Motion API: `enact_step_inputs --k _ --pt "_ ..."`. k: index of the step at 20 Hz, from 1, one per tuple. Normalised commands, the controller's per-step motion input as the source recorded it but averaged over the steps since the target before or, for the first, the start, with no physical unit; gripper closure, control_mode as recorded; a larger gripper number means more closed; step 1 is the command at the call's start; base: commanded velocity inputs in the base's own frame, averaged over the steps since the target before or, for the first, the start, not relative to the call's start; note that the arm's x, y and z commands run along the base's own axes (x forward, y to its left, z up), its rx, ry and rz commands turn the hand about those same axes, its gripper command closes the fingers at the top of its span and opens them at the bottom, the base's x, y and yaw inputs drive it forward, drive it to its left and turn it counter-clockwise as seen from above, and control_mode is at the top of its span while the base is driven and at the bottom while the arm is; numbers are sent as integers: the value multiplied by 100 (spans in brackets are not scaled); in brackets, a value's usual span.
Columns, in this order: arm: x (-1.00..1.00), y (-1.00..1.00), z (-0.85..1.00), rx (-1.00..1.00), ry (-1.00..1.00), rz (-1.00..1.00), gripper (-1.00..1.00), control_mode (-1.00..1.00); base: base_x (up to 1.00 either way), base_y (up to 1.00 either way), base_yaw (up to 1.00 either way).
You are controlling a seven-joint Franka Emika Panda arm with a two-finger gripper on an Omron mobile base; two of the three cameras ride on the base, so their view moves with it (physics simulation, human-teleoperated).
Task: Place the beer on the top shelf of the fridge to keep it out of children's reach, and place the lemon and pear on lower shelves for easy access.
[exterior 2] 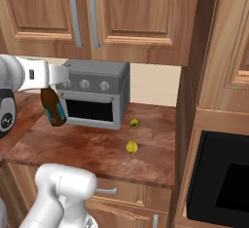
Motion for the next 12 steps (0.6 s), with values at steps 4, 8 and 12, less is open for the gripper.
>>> enact_step_inputs --k 4,8,12 --pt "-26 -13 1 0 0 0 100 -100 0 0 0" --pt "-22 -6 0 0 0 0 100 100 -31 -6 -2" --pt "0 0 0 0 0 0 100 100 -78 -35 -14"
